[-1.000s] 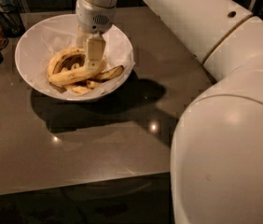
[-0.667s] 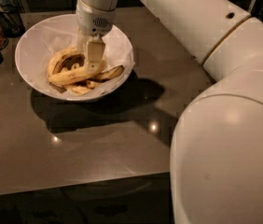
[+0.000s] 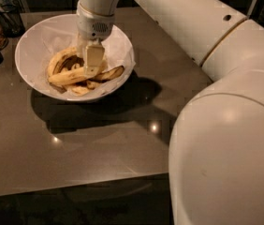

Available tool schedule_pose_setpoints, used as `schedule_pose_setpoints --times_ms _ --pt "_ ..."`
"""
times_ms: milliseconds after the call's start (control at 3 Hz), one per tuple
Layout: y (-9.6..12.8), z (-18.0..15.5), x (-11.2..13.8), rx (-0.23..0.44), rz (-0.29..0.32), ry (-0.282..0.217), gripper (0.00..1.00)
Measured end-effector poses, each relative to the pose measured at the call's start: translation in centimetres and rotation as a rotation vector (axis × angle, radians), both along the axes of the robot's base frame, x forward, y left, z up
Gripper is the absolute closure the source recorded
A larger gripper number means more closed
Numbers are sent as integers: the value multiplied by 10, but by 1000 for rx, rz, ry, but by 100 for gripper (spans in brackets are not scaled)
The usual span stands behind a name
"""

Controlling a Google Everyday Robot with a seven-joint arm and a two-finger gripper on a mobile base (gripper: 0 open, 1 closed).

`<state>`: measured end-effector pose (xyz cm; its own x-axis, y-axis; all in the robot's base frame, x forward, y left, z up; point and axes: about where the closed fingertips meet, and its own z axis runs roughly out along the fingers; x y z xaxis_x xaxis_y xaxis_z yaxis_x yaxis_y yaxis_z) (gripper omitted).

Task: Pick banana from white bowl

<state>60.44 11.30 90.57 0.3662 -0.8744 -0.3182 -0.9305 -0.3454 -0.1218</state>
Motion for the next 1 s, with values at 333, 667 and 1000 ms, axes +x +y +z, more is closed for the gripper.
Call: schedule_pose_setpoints --times_ms 333,667,1000 --pt "5 -4 -2 3 7 18 45" --pt "5 -5 -2 4 7 18 45" --pt "7 -7 -2 5 10 27 45"
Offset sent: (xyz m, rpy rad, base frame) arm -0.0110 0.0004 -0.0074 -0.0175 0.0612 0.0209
